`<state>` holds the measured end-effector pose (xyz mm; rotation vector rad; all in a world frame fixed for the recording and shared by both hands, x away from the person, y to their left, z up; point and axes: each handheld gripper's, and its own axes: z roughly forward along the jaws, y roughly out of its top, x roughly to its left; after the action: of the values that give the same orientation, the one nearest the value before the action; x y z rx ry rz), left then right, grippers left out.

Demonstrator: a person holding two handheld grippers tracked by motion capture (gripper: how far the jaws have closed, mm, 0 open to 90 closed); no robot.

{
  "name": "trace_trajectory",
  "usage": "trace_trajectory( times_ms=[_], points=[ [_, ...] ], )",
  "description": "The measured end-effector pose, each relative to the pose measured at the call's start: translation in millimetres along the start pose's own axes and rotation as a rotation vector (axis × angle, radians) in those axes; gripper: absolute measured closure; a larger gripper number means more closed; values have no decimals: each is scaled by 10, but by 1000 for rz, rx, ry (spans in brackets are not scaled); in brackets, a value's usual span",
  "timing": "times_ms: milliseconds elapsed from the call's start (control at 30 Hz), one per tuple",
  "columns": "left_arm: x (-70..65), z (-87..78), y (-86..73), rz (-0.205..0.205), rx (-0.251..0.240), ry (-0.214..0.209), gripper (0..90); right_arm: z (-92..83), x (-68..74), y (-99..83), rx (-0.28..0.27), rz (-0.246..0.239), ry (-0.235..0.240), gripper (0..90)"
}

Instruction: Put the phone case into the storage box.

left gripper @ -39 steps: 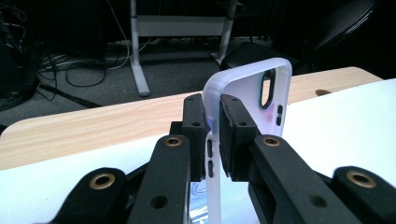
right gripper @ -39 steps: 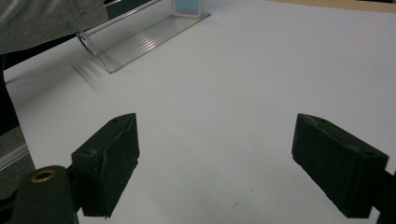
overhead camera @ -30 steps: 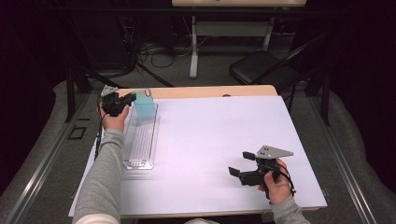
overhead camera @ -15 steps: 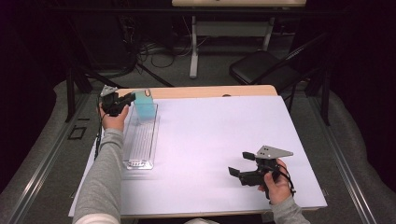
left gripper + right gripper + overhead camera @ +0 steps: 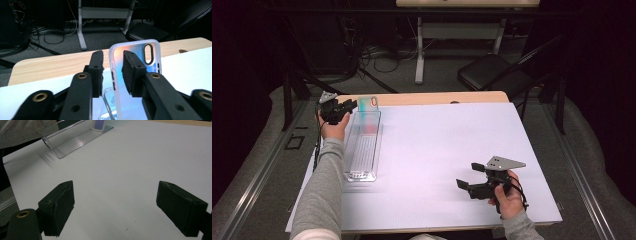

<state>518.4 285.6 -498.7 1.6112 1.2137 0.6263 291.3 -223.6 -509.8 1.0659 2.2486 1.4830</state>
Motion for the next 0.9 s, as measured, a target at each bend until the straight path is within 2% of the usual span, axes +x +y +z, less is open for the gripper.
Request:
trace_trajectory(
  times_ms=[167, 400, 700, 900],
  points=[
    [11, -10, 5, -15, -5, 6, 586, 1, 1, 0, 0, -1, 0, 147],
    [27, -29, 13, -28, -4, 13, 491, 8, 5, 0, 2, -1, 2, 147],
    [34, -52, 22, -27, 15, 22, 428, 11, 5, 0, 4, -1, 3, 147],
    [39, -69, 27, -12, 49, 52, 395, 17, 5, 0, 5, -3, 6, 147]
  ],
)
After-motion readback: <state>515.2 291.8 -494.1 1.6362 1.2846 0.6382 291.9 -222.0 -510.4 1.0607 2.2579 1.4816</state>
